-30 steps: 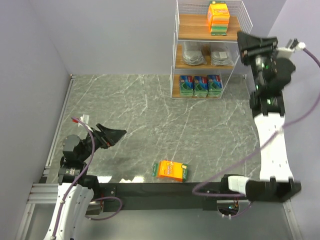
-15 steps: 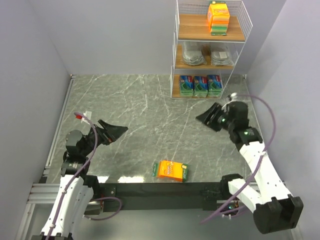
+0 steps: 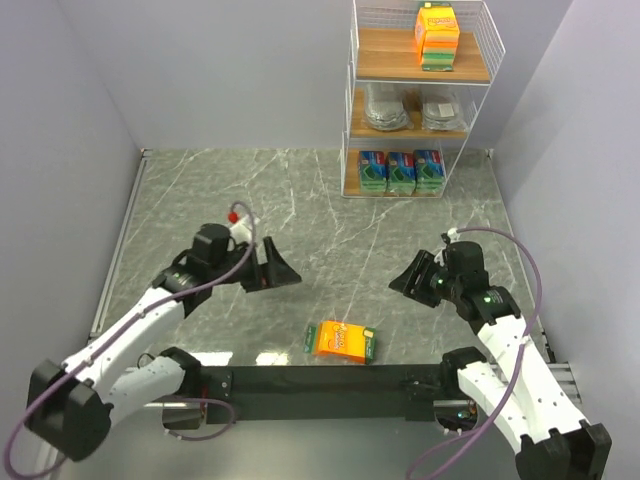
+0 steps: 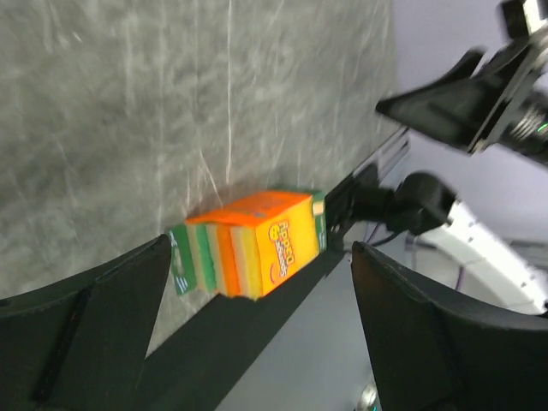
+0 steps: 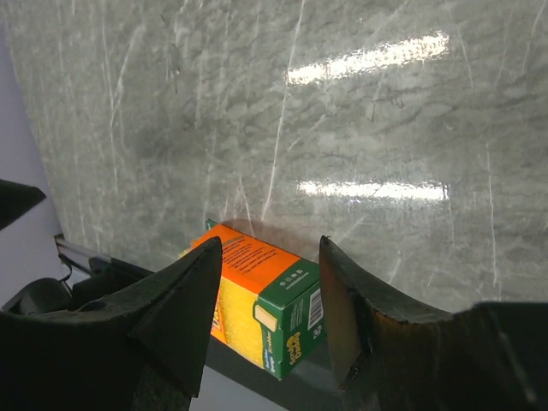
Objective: Place and organize the cleaning sponges onto the shelf
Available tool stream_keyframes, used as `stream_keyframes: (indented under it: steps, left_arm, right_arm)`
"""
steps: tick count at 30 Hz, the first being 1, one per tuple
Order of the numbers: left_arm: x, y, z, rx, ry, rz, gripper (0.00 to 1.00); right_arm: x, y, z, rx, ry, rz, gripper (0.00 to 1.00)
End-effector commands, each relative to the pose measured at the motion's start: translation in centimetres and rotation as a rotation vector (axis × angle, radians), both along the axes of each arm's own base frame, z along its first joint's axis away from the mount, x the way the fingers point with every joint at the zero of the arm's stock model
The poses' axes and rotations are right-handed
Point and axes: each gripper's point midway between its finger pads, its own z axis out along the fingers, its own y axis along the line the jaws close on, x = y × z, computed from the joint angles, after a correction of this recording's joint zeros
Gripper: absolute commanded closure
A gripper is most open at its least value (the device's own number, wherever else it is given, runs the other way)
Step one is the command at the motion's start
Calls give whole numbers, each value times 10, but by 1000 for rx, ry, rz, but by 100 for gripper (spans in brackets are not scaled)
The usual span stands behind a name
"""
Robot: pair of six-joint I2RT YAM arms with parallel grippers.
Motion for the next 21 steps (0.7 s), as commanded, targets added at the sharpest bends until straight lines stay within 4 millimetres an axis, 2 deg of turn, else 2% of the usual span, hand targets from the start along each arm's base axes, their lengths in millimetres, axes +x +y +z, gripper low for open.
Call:
stream_keyframes:
  steps: [1,2,3,4,5,6,8,10,12,13,14,15,16,19,21]
  left_arm:
    - [-12,-11,-12,134,25,-38,9]
    - [-15,-18,-22,161,55,-48,10]
    - [-27,-33,-28,193,49,-89,11]
    - [-31,-41,-30,222,67,-91,12]
    - [-34,-45,-46,287,102,-89,14]
    - [-38,-50,-53,346,85,-78,14]
    - [-42,-62,-61,368,118,-64,16]
    - [-58,-82,-60,342,127,-116,18]
    - [-74,-92,-72,403,140,-149,20]
    - [-69,-96,-70,425,115,-117,20]
    - [-71,-93,-82,485,132,-111,21]
    - [-76,-98,-81,489,136,-124,21]
    - [-72,-98,-85,501,128,-101,22]
    - [-78,-119,-84,439,130,-143,30]
    - [-81,-118,-96,484,146,-144,39]
  right_arm:
    - [2,-2,0,-16,-23,-5,43]
    - [2,-3,-2,-20,-20,-11,43]
    - [2,-4,-3,-23,-19,-14,43]
    - [3,-5,-5,-30,-16,-21,43]
    - [2,-6,-8,-34,-9,-24,43]
    - [1,-7,-9,-38,-5,-25,43]
    - [-1,-8,-13,-37,3,-31,43]
    - [-3,-8,-17,-36,4,-33,43]
    - [-4,-9,-20,-39,10,-38,43]
    - [-6,-10,-21,-39,11,-40,43]
    - [-5,-9,-20,-35,5,-39,43]
    - [-6,-8,-21,-31,4,-35,43]
    - [-7,-8,-22,-26,2,-33,43]
    - [-6,-7,-22,-26,-2,-30,43]
    - [-8,-8,-23,-33,4,-25,43]
